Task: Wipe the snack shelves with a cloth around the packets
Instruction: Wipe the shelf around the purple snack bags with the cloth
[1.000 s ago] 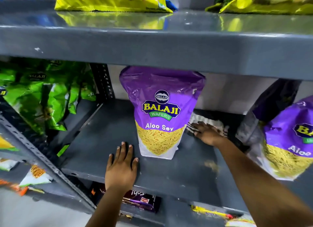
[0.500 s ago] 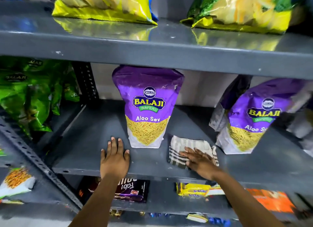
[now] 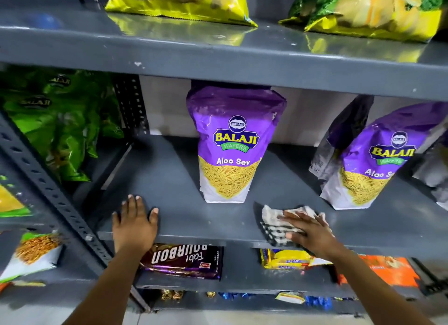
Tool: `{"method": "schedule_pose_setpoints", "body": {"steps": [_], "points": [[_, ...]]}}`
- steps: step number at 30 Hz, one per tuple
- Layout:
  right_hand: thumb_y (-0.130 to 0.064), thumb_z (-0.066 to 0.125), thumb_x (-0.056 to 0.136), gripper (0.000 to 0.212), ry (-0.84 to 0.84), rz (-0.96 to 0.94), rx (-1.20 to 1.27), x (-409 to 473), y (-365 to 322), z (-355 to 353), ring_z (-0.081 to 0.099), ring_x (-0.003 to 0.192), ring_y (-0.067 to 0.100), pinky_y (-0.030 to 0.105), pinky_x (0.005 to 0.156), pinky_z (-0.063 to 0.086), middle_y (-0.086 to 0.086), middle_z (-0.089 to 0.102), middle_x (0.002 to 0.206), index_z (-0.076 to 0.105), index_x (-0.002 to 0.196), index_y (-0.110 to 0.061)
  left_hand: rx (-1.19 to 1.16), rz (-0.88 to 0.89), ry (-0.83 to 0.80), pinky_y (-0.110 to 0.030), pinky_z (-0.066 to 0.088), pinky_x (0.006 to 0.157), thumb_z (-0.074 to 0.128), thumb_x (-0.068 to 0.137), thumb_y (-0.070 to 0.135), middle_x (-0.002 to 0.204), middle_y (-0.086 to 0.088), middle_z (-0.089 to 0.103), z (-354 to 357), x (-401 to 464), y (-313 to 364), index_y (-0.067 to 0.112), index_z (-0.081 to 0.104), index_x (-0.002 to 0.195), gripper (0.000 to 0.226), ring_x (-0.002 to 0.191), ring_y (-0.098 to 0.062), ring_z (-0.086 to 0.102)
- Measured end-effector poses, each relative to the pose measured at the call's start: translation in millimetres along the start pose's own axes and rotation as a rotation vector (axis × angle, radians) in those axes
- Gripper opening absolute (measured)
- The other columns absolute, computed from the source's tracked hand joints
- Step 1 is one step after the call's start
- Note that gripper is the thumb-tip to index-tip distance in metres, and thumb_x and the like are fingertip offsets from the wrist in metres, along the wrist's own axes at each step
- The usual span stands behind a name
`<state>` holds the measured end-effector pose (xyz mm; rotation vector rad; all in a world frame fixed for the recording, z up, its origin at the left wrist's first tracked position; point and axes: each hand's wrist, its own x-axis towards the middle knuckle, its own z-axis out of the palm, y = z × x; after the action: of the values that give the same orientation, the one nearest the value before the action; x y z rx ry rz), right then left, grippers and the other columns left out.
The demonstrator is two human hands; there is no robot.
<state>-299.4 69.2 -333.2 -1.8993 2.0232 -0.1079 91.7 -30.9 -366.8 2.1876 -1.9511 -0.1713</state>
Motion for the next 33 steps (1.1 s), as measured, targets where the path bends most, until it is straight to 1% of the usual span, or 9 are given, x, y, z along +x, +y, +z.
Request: {"method": "schedule_pose_setpoints", "body": {"steps": [3,6,9,13,17,21,26,30,33], "points": [[-0.093,0.029,0.056,0.085,-0.046,0.021,0.236,-18.4,13.9,-6.1,0.041,0.125,0.001,0.009,0.101,0.023,-0.018,0.046,0.131,0.055,0.117,-0.04,-0.005,0.005,0.01,-0.043,0.006,0.111,0.023,0.096,0.04,0.155,-0.013,0.008,1.4,-0.8,2.6,0.005,0.012,0.145,0.061,0.14,-0.026,0.004],[-0.031,0.056,0.089,0.011,-0.031,0.211,0.526,-27.4,7.0,-34.6,0.053,0.061,0.011,0.013,0.051,0.043,0.006,0.06,0.086,0.066,0.084,-0.031,0.012,0.015,0.017,-0.043,0.005,0.111,0.023,0.096,0.04,0.155,-0.012,0.01,1.0,-0.5,0.9,0.006,0.013,0.145,0.06,0.14,-0.026,0.005],[-0.013,0.039,0.094,0.032,0.166,0.283,0.679,-12.9,-35.0,-49.4,0.034,0.035,0.006,0.015,0.039,0.025,0.007,0.046,0.059,0.067,0.084,-0.026,0.014,0.02,0.021,-0.044,0.004,0.111,0.022,0.096,0.04,0.155,-0.012,0.011,2.5,0.1,0.4,0.006,0.013,0.145,0.06,0.14,-0.027,0.006],[-0.002,0.043,0.09,0.037,0.241,-0.003,0.367,10.8,-150.7,-6.9,0.066,0.092,0.013,0.025,0.081,0.048,0.007,0.069,0.117,0.066,0.113,-0.02,0.001,0.026,0.009,-0.044,0.002,0.112,0.021,0.096,0.04,0.155,-0.012,0.008,2.5,0.5,-0.5,0.007,0.011,0.145,0.06,0.141,-0.026,0.004],[-0.055,0.026,0.087,0.063,0.027,-0.169,0.077,7.9,-199.9,61.2,0.016,0.145,0.018,0.026,0.115,0.001,-0.004,0.019,0.158,0.025,0.144,-0.028,0.024,0.026,-0.002,-0.044,0.001,0.112,0.018,0.096,0.041,0.156,-0.011,0.005,2.6,-0.7,-1.4,0.007,0.008,0.146,0.061,0.141,-0.025,0.002],[-0.08,0.007,0.069,0.091,0.078,-0.106,-0.031,8.3,-152.0,67.0,0.008,0.147,0.014,0.029,0.115,0.001,-0.01,0.01,0.159,0.015,0.146,-0.033,0.035,0.031,-0.019,-0.044,0.001,0.112,0.017,0.097,0.042,0.156,-0.011,0.004,2.3,0.2,-1.8,0.007,0.007,0.146,0.061,0.141,-0.025,0.002],[-0.054,0.043,0.076,0.057,0.286,0.042,0.071,-19.7,-79.5,49.4,0.06,0.117,0.025,0.041,0.1,0.044,0.003,0.065,0.127,0.059,0.122,-0.025,0.03,0.028,-0.027,-0.044,-0.001,0.112,0.018,0.097,0.041,0.156,-0.011,0.004,1.7,0.5,-2.0,0.006,0.007,0.146,0.061,0.141,-0.025,0.001],[-0.029,0.057,0.086,0.03,0.284,0.314,0.175,-30.3,-72.4,14.5,0.067,0.092,0.035,0.041,0.078,0.052,0.016,0.073,0.101,0.061,0.115,-0.021,0.029,0.026,-0.036,-0.045,-0.001,0.112,0.016,0.097,0.041,0.156,-0.011,0.002,2.6,0.2,-1.2,0.006,0.005,0.146,0.061,0.141,-0.025,0.0],[-0.015,0.055,0.088,0.035,0.349,0.179,0.314,-8.5,-135.8,19.1,0.065,0.09,0.037,0.042,0.077,0.052,0.02,0.071,0.102,0.055,0.122,-0.022,0.022,0.027,-0.019,-0.045,-0.001,0.112,0.017,0.097,0.04,0.156,-0.011,0.002,4.5,1.0,-1.5,0.007,0.006,0.146,0.061,0.141,-0.025,0.001]]}}
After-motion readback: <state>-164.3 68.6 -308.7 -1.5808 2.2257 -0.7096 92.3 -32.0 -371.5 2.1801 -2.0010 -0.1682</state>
